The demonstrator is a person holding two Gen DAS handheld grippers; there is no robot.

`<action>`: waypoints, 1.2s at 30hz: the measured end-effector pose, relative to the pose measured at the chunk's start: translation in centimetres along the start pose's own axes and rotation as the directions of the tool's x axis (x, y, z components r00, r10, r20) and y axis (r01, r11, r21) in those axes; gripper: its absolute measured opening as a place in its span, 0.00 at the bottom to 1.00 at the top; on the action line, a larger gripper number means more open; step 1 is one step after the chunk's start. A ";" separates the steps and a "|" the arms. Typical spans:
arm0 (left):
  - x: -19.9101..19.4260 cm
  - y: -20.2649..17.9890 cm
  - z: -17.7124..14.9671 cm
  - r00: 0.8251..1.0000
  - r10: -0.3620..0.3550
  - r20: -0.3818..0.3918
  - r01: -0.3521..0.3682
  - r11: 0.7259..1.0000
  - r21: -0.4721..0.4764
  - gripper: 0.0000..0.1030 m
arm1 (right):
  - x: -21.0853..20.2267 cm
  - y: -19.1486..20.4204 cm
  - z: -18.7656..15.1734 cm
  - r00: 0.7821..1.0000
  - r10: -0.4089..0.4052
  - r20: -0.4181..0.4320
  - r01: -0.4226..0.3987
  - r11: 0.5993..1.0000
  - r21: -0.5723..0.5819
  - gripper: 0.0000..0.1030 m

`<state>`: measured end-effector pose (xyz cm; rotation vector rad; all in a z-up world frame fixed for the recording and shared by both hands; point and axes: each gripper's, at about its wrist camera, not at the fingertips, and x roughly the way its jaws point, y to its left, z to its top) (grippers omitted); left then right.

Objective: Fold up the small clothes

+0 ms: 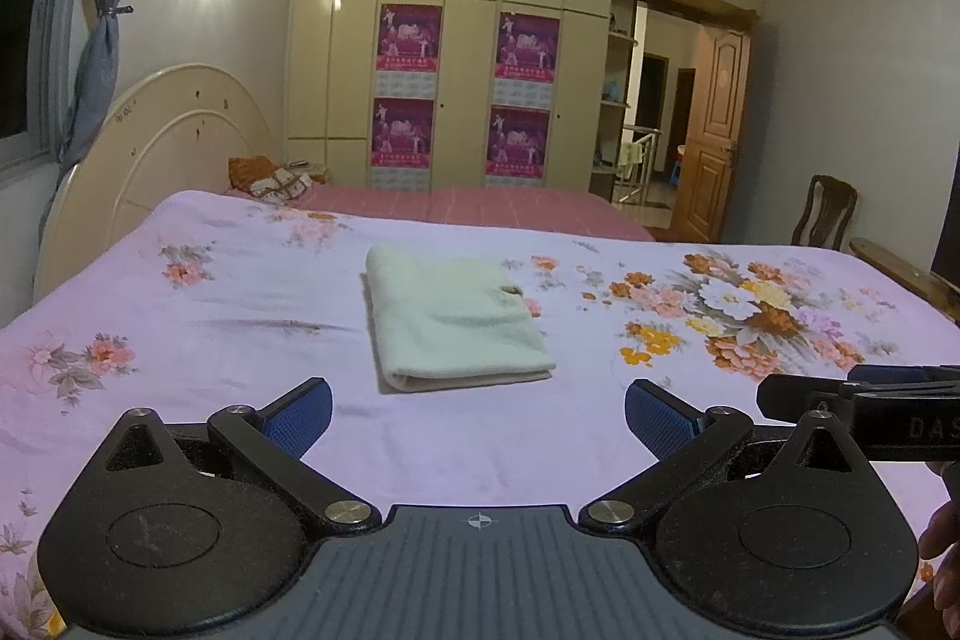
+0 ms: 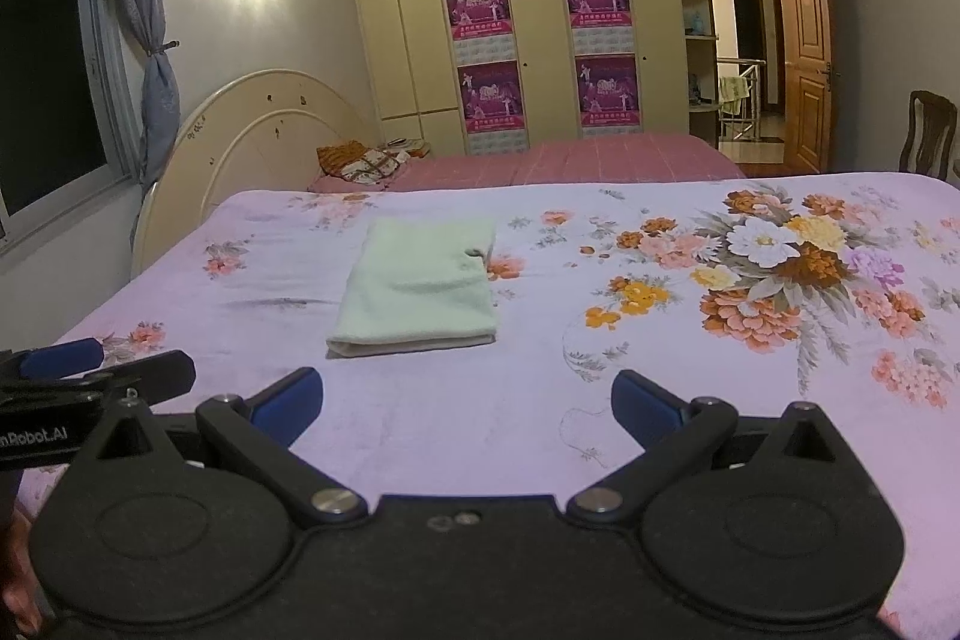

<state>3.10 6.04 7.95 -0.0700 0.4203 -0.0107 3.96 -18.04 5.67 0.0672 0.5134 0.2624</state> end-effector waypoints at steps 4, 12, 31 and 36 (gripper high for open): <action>0.3 0.0 0.1 1.000 -0.006 -0.005 0.006 1.000 0.002 1.00 | 0.0 0.0 0.0 1.000 0.000 0.001 0.000 1.000 0.003 0.99; 0.5 -0.1 0.1 1.000 -0.010 -0.008 0.010 1.000 -0.001 1.00 | 0.0 -0.2 -0.4 1.000 -0.012 0.000 0.012 1.000 0.004 0.99; 0.6 -0.2 -0.1 1.000 -0.013 -0.010 0.013 1.000 0.001 1.00 | -0.1 -0.2 -0.4 1.000 -0.014 0.000 0.014 1.000 0.004 0.99; 0.8 -0.3 -0.3 1.000 -0.016 -0.013 0.016 1.000 0.004 1.00 | -0.2 -0.2 -0.4 1.000 -0.018 0.001 0.018 1.000 0.005 0.99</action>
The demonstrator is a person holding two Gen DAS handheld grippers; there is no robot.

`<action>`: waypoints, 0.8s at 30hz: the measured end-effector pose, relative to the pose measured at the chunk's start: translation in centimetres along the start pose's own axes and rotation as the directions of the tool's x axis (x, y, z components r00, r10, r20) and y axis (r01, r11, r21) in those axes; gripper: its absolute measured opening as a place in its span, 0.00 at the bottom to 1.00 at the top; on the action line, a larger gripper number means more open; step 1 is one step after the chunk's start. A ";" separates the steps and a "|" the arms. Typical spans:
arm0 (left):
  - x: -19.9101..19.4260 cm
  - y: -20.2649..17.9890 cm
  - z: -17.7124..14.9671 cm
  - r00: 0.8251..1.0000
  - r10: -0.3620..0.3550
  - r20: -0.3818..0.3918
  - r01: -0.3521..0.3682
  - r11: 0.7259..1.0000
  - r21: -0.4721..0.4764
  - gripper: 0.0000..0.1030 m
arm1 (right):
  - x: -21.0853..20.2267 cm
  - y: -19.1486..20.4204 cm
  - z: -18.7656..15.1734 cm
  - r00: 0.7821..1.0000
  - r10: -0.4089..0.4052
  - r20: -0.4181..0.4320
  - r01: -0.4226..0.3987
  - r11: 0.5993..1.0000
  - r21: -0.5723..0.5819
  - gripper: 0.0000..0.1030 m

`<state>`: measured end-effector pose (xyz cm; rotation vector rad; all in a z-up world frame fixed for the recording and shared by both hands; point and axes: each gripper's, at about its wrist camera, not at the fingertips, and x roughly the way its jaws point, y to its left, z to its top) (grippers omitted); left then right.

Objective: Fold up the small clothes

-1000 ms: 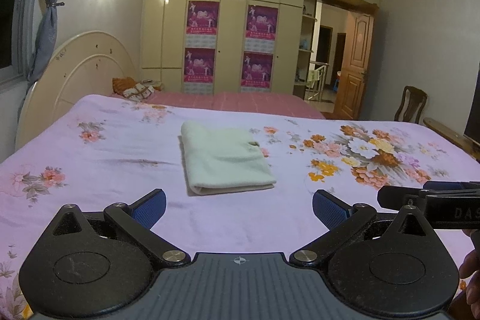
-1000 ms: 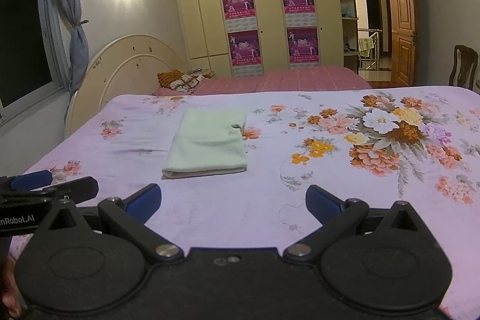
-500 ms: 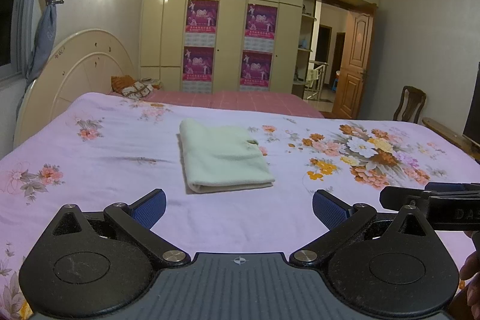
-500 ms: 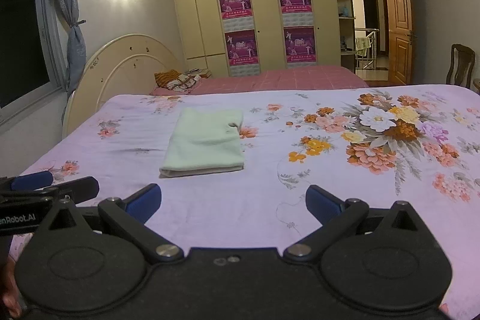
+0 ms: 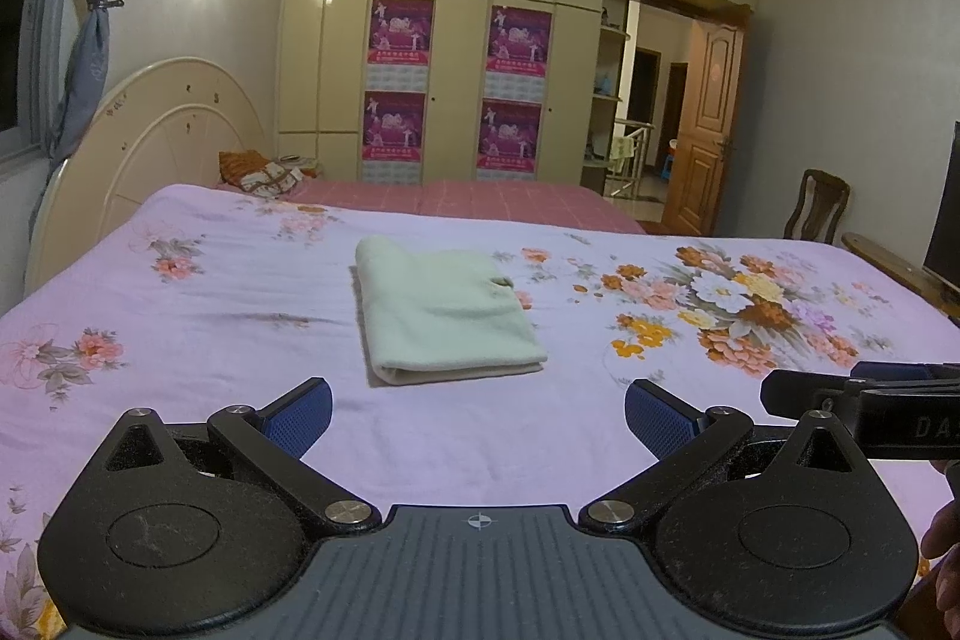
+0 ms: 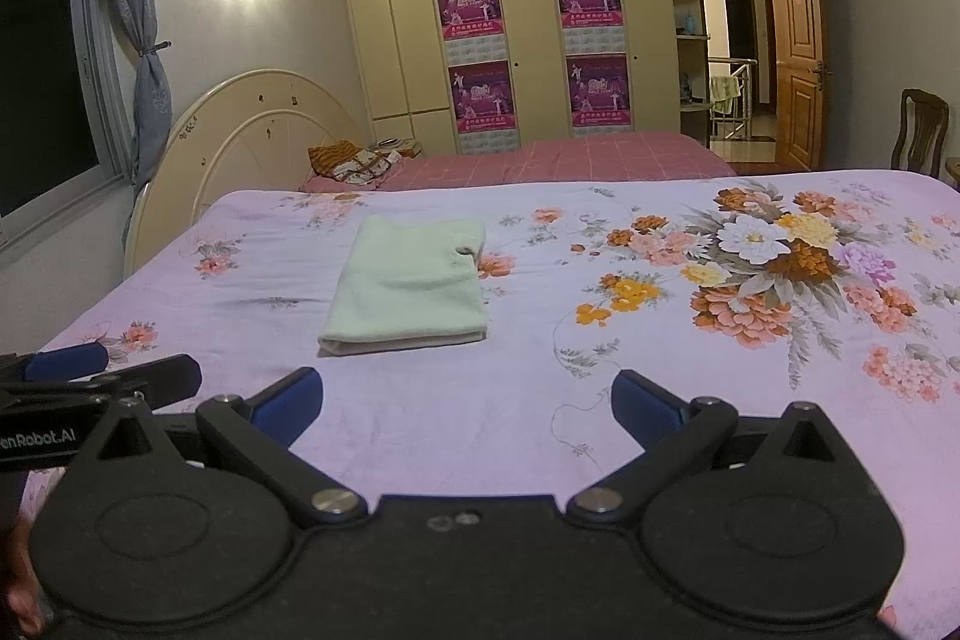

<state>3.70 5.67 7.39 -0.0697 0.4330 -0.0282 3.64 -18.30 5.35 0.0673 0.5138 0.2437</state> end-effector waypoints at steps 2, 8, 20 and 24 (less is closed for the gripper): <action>0.1 0.0 0.0 1.000 -0.002 -0.002 0.002 1.000 0.001 1.00 | -0.1 0.1 0.0 1.000 -0.003 0.000 0.003 1.000 0.003 0.99; 0.2 0.2 0.1 1.000 -0.002 -0.002 0.002 1.000 0.000 1.00 | -0.3 0.1 0.0 1.000 -0.003 0.001 0.003 1.000 0.003 0.99; 0.4 0.1 0.3 1.000 -0.007 -0.005 0.007 1.000 0.001 1.00 | -0.3 0.3 0.1 1.000 -0.008 -0.002 0.008 1.000 0.005 0.99; 0.5 0.1 0.3 1.000 -0.016 -0.005 0.016 1.000 -0.004 1.00 | -0.3 0.3 0.1 1.000 -0.006 -0.003 0.006 1.000 0.004 0.99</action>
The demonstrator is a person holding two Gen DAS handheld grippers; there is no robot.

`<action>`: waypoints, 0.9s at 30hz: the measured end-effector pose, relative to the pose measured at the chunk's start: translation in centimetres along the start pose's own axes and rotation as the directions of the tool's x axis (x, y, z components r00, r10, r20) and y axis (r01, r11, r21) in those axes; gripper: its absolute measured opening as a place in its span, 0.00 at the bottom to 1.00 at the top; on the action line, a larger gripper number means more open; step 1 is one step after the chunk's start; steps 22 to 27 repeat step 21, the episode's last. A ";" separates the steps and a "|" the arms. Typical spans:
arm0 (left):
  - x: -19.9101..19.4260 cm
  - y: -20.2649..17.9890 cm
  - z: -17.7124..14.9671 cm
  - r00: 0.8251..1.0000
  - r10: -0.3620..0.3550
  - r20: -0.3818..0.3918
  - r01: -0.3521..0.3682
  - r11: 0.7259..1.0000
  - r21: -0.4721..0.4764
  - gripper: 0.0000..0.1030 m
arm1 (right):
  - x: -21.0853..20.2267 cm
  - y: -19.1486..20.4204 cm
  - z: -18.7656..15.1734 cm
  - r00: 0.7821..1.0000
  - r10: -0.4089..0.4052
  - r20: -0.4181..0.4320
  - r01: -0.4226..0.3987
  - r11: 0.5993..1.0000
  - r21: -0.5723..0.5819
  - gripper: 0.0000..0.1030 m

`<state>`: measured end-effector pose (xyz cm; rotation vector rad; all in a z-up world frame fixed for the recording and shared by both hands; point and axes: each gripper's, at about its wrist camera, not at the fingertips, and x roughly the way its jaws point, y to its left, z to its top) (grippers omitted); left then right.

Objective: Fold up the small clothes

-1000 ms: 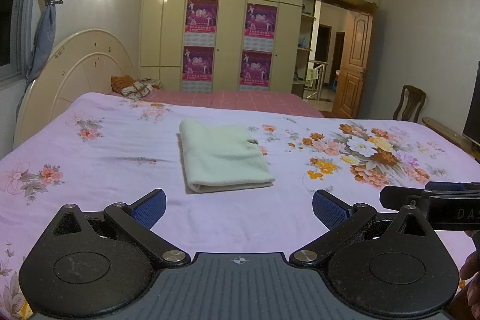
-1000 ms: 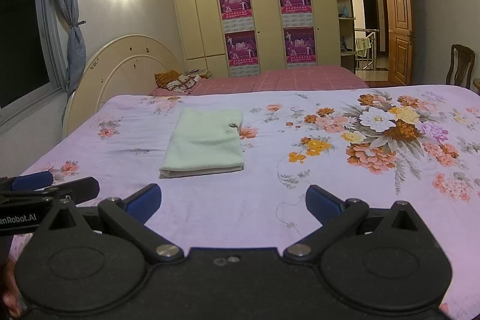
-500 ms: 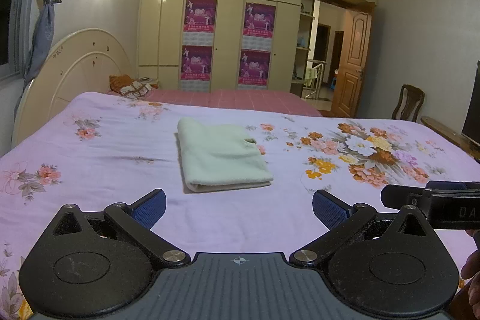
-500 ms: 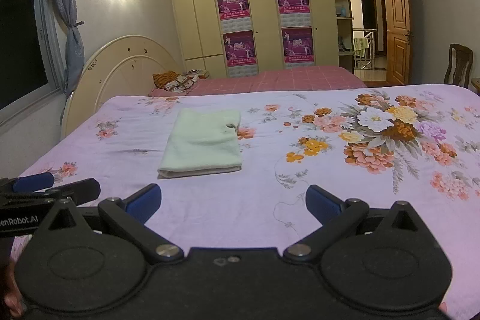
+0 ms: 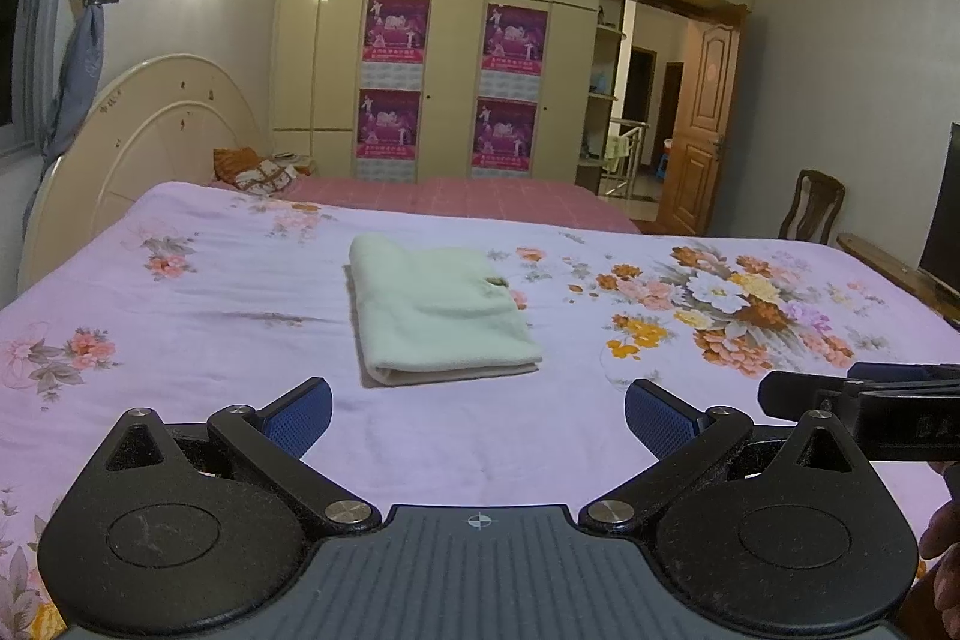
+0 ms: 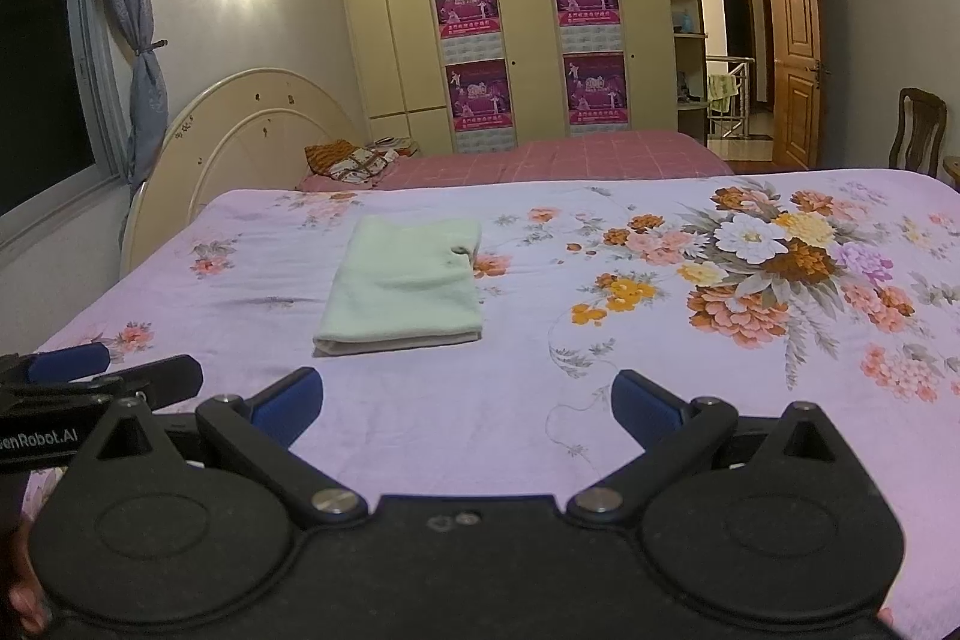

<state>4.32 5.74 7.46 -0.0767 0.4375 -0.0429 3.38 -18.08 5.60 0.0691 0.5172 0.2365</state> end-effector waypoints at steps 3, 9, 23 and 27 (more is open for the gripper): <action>0.1 0.1 0.0 1.000 -0.003 0.006 0.003 1.000 -0.005 1.00 | 0.2 0.1 0.1 1.000 0.000 -0.002 0.000 1.000 -0.003 0.99; 0.4 0.5 0.0 1.000 0.002 0.007 -0.002 1.000 -0.013 1.00 | 0.4 0.1 0.3 1.000 0.003 -0.004 -0.003 1.000 -0.010 0.99; 0.2 0.4 0.1 0.999 0.004 0.037 -0.004 1.000 0.006 0.99 | 0.9 0.1 0.8 1.000 0.015 -0.007 -0.015 0.999 -0.028 0.99; 0.2 0.4 0.1 0.999 0.004 0.037 -0.004 1.000 0.006 0.99 | 0.9 0.1 0.8 1.000 0.015 -0.007 -0.015 0.999 -0.028 0.99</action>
